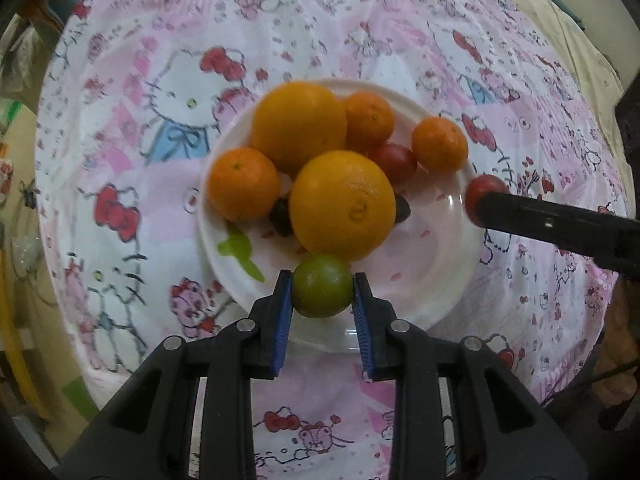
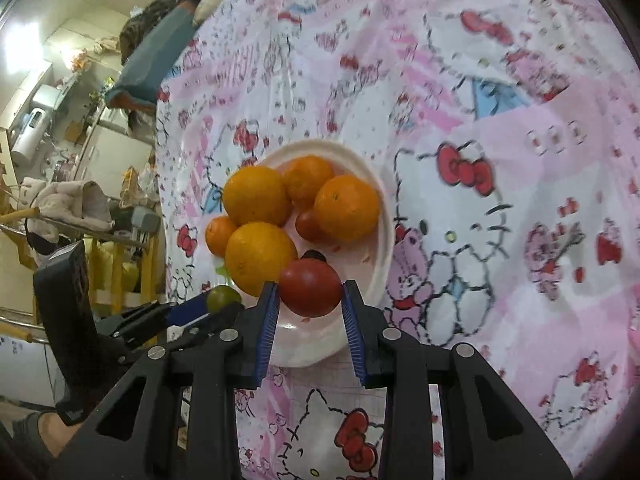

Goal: Organize fruits
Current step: 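Lower the green grape and tomato onto the plate, opening both grippers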

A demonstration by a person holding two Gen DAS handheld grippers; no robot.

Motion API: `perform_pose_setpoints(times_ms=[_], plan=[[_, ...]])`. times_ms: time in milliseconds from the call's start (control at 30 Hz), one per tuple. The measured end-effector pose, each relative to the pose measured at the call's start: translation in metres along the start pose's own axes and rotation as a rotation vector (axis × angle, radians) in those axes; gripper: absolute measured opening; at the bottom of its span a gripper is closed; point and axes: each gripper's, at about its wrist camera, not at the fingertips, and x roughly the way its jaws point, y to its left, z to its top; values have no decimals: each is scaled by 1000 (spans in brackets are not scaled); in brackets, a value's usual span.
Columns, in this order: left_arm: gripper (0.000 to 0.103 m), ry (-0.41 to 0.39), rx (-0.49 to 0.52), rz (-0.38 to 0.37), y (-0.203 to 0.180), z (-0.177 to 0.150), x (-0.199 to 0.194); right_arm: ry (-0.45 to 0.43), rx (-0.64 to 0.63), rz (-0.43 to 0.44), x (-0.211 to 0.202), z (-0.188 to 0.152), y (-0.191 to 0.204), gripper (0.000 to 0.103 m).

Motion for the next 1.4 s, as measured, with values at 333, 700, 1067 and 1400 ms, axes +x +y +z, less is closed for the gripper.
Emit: perform_pose_setpoints(times_ms=[333,700,1067,1400], plan=[[26,25,4,3,-2,3,8,52,-12,-32,26,4,2,36],[69,-10,1,3,-4,5,0,51,-15,-47,29,6,8,53],[71,-83,-18,18,3,-2,-16,5,-10,-41,7,5,11,81],[103,-158,-29,54,13,-20,-47,-91,-55,-87,-36,-14,21,89]])
